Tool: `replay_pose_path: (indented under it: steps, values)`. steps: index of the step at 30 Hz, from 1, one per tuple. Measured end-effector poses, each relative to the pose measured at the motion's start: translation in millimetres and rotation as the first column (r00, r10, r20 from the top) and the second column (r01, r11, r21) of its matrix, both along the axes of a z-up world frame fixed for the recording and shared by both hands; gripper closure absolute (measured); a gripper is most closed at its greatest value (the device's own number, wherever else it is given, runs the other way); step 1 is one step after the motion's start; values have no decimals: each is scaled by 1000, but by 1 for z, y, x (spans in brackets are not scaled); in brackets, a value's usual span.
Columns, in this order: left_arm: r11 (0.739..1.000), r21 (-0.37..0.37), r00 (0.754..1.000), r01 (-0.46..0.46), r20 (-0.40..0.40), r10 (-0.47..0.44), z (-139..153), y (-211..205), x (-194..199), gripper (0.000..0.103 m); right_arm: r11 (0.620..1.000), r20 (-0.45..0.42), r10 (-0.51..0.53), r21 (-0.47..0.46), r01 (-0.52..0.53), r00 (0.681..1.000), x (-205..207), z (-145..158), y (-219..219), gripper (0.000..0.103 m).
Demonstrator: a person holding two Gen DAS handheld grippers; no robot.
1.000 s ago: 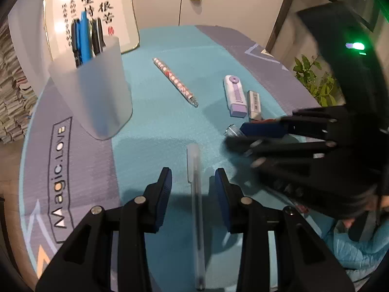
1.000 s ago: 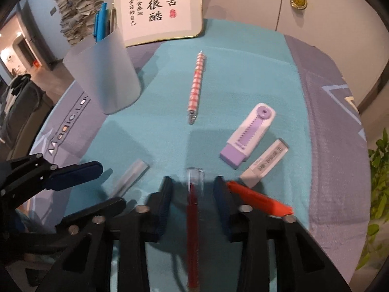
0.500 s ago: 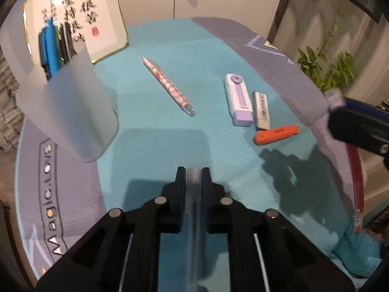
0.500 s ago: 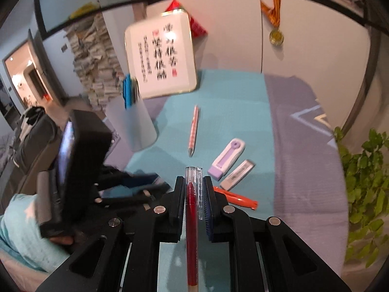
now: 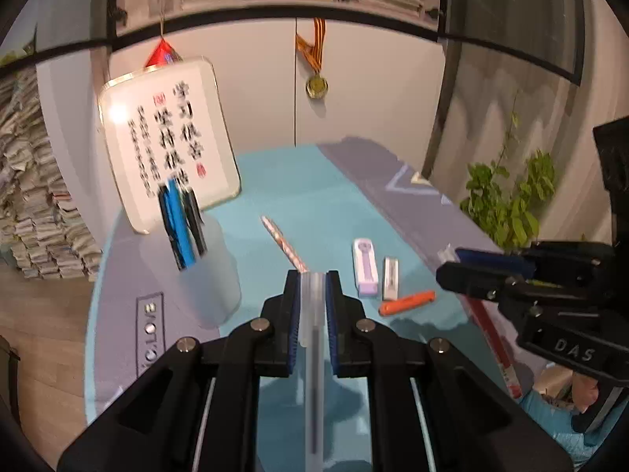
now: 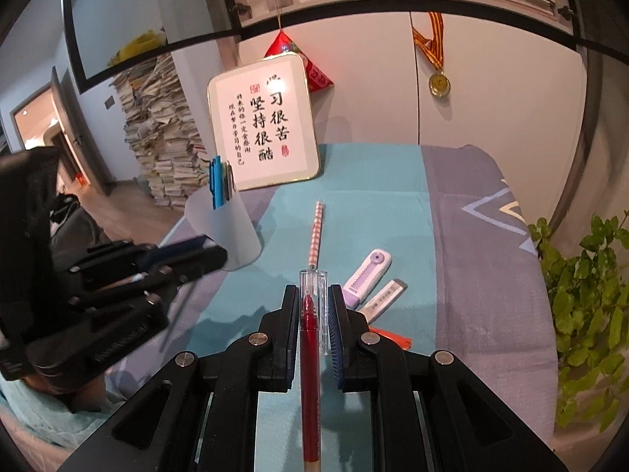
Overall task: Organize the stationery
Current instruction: 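Carry the clear pen with the left tool while the right tool lifts the red pen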
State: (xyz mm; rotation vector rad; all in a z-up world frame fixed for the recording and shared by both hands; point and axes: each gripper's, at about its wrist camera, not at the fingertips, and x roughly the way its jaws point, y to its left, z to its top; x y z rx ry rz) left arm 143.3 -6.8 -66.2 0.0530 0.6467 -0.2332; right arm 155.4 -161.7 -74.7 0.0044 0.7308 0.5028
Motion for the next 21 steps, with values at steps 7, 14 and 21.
replay_pose_path:
  steps: [7, 14, 21]
  values:
    - [999, -45, 999, -23, 48, 25, 9, 5, -1, 93, 1000, 14, -11, 11, 11, 1000, -1, 4, -1, 88]
    - [996, -67, 995, -56, 80, 62, 16, 16, -3, 96, 1000, 26, -10, 15, 10, 1000, -4, 7, 1, 88]
    - [998, -44, 994, -41, 95, 45, 20, 18, -5, 98, 1000, 30, -10, 16, 10, 999, -4, 9, 4, 88]
